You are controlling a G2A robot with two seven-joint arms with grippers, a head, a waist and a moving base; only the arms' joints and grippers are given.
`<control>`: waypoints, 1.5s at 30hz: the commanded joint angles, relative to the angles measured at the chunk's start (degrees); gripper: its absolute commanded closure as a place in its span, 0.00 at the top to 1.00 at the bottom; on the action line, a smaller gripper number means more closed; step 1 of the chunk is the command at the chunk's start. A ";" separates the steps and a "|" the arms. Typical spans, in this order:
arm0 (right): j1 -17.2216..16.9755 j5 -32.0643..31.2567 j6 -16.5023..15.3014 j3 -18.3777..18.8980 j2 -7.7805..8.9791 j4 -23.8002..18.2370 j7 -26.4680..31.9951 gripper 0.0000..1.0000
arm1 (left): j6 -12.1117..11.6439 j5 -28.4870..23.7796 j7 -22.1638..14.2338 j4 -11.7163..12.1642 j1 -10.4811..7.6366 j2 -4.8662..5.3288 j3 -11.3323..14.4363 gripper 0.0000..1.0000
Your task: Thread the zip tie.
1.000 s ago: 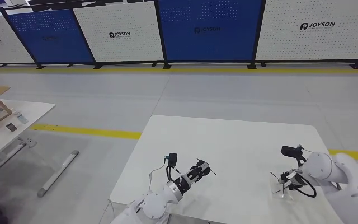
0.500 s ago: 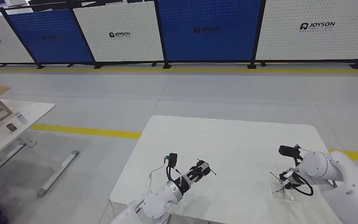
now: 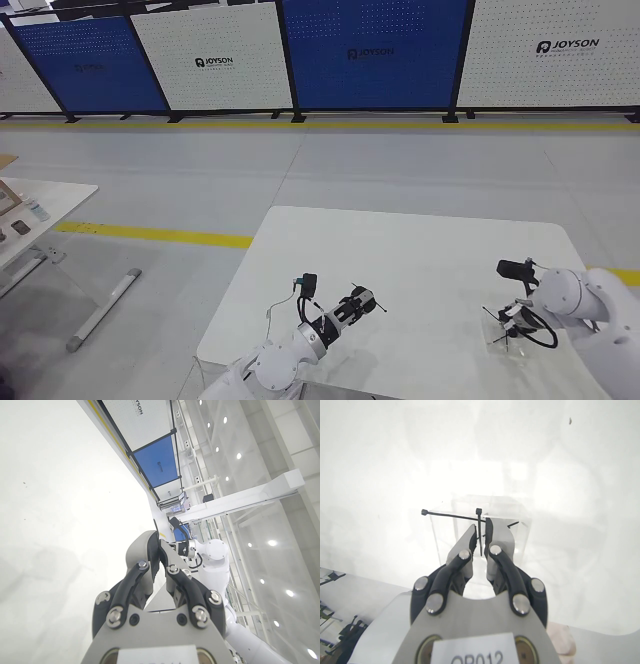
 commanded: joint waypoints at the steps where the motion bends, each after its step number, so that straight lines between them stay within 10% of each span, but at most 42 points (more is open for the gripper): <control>1: 0.12 -0.03 0.00 -0.13 -0.03 0.12 0.00 0.00 | 0.00 0.00 0.00 0.00 0.00 0.00 0.00 0.00; 14: -1.27 -1.27 0.00 1.79 0.40 -2.89 -0.55 0.00 | 0.00 0.00 0.00 0.00 0.00 0.00 0.00 0.00; 24: -17.81 1.95 0.00 17.39 3.20 -19.02 -9.96 0.00 | 0.00 0.00 0.00 0.00 0.00 0.00 0.00 0.00; 35: -17.91 1.87 -0.04 17.39 3.19 -18.94 -10.41 0.00 | 0.00 0.00 0.00 0.00 0.00 0.00 0.00 0.00; 45: -30.38 10.34 0.00 26.31 2.57 -28.05 -32.23 0.00 | 0.00 0.00 0.00 0.00 0.00 0.00 0.00 0.00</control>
